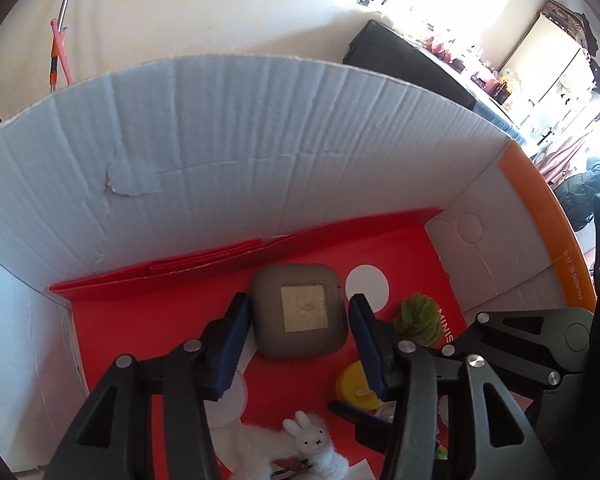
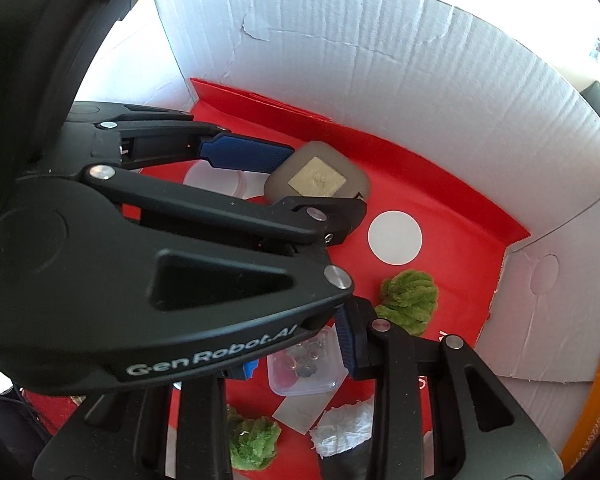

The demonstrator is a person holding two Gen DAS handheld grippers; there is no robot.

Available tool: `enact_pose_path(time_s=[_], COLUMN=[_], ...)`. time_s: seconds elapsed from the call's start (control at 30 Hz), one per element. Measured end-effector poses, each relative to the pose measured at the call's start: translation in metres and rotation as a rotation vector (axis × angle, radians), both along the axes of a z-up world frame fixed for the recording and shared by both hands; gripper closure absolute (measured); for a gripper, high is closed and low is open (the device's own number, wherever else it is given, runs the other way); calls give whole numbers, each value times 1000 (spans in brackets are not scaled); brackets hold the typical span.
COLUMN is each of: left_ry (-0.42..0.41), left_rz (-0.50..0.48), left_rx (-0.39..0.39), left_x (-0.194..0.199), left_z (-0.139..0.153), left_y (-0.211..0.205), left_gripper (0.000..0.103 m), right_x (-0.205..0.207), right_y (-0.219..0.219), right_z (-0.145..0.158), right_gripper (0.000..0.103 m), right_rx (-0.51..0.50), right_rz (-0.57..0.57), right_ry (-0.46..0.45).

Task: Organize objects
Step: 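Lower and release the grey case with the left tool while the right tool releases the yellow cap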

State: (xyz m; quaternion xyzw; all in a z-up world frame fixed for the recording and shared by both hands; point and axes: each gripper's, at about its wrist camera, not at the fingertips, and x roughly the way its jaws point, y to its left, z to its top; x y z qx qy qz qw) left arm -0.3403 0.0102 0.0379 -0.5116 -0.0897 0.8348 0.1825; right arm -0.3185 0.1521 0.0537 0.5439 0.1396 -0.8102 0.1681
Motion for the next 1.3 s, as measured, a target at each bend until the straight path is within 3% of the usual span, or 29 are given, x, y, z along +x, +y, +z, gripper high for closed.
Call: enact_pose_path(time_s=[0.8, 0.87, 0.93, 0.97, 1.3], left_ry=[-1, -1, 1, 2, 27], left_rz=[5, 8, 10, 10, 21], left_rx=[14, 23, 27, 27, 38], left_x=[-3, -2, -2, -3, -3], left_z=[4, 6, 8, 10, 24], left_y=[0, -3, -3, -3, 3], left_gripper=[51, 51, 50, 50, 48], right_x=[15, 17, 19, 20, 37], right_y=[16, 18, 19, 20, 28], right_z=[2, 4, 6, 8, 20], right_gripper=[73, 70, 47, 44, 44], right_rx=[15, 18, 19, 18, 24], right_rz=[-8, -5, -4, -2, 2], right_ry=[14, 22, 33, 41, 82])
